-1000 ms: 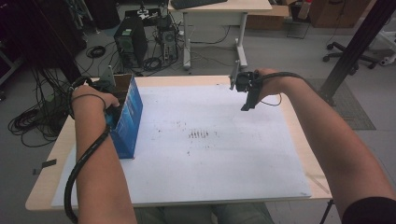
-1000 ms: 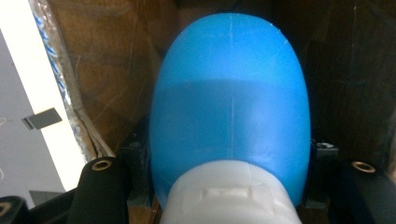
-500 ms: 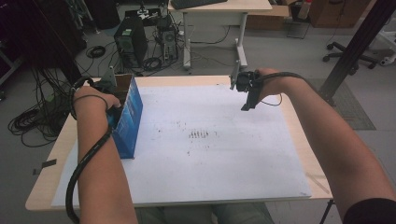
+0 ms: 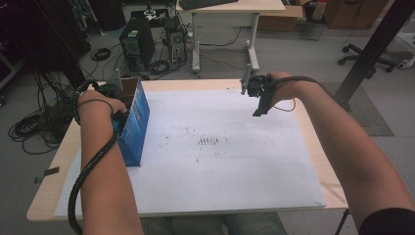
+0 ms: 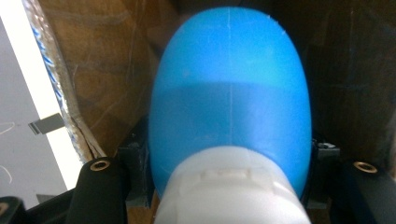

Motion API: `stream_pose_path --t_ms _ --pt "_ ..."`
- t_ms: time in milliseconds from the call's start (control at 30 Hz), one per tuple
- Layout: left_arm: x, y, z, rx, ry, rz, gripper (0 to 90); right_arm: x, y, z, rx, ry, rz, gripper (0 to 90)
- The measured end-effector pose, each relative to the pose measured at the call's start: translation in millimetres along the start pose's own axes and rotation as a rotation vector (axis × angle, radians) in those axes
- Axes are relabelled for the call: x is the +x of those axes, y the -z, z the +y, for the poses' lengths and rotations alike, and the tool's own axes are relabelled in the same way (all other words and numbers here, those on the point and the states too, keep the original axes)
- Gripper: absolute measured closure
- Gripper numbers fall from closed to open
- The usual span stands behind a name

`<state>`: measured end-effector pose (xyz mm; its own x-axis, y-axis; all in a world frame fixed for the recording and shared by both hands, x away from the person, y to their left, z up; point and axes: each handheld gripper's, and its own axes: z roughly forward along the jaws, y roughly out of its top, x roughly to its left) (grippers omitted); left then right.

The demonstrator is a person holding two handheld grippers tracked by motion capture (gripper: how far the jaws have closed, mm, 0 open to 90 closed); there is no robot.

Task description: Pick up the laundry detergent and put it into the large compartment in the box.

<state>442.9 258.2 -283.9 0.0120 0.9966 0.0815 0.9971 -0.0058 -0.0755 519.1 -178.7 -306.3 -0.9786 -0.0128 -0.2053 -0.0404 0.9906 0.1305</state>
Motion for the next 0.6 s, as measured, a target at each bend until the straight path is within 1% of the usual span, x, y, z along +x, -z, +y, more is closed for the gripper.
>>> stream_pose_path --t_ms 167,367,600 --pt "2.2 -0.5 -0.5 0.003 0.010 -0.011 33.6 0.0 -0.9 0.5 0.001 0.001 0.000 8.6" --pt "0.6 -0.5 0.1 -0.001 0.001 -0.007 34.3 0.3 -1.8 1.2 0.000 0.002 0.001 8.6" --pt "-0.2 0.6 0.7 -0.012 0.003 -0.005 31.8 0.5 -2.2 1.3 0.002 0.002 0.001 8.5"
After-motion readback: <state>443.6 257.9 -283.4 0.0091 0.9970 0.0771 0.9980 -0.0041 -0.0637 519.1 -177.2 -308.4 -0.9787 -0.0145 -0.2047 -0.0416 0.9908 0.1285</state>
